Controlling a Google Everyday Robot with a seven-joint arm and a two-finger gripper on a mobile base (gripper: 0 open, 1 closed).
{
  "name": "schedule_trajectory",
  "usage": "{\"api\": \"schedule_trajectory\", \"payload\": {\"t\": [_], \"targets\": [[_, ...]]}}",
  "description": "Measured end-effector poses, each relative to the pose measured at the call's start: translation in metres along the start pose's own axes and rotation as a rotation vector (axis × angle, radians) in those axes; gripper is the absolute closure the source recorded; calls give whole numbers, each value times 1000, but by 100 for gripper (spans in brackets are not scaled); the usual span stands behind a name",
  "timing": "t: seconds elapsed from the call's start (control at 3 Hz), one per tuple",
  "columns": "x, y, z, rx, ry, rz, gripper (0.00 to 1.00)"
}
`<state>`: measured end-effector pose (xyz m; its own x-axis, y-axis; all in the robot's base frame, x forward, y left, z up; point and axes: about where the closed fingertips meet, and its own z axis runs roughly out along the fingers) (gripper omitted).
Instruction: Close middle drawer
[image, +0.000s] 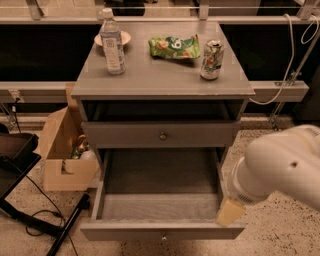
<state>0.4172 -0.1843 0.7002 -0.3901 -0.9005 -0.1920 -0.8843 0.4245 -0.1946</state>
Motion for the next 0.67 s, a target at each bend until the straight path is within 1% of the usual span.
{"api": "schedule_trajectory", "payload": {"t": [0.33,0.67], "targets": [[13,39,68,-27,67,-15,27],[25,85,126,-73,95,-16,51]]}}
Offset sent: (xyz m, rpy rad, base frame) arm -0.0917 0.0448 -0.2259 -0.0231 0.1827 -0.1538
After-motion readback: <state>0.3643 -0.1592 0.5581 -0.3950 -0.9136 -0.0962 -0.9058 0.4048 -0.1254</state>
